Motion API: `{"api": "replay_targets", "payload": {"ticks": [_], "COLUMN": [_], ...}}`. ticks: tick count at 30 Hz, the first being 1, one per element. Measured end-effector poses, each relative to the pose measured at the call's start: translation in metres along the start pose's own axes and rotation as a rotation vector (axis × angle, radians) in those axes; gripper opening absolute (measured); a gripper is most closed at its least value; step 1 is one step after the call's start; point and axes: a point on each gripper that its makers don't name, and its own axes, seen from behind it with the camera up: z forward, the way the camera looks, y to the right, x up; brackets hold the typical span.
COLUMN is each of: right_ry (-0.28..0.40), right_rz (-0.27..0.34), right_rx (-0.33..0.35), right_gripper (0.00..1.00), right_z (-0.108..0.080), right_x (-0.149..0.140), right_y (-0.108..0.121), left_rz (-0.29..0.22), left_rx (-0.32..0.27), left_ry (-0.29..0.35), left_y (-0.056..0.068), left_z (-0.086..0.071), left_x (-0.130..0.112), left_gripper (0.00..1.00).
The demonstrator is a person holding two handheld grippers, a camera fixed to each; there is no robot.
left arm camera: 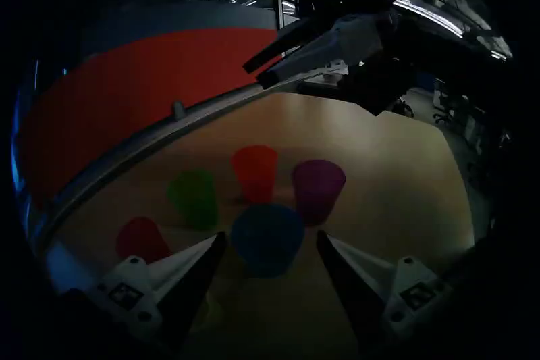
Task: Pour water
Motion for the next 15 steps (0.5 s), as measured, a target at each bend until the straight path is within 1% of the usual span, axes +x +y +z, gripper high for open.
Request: {"api": "replay_targets", "payload": {"ticks": [15], "right_ry": [-0.007], "right_rz": [-0.004], "right_rx": [0.003], "right_gripper": [0.99], "right_z": [0.01], "right_x": [-0.004], "right_y": [0.005], "left_rz": [-0.01], "left_rx": [0.03], "left_ry": [-0.031], "left_y": [0.0], "left_z": [0.016], "left_x": [-0.013], "left_gripper": [0.94]}}
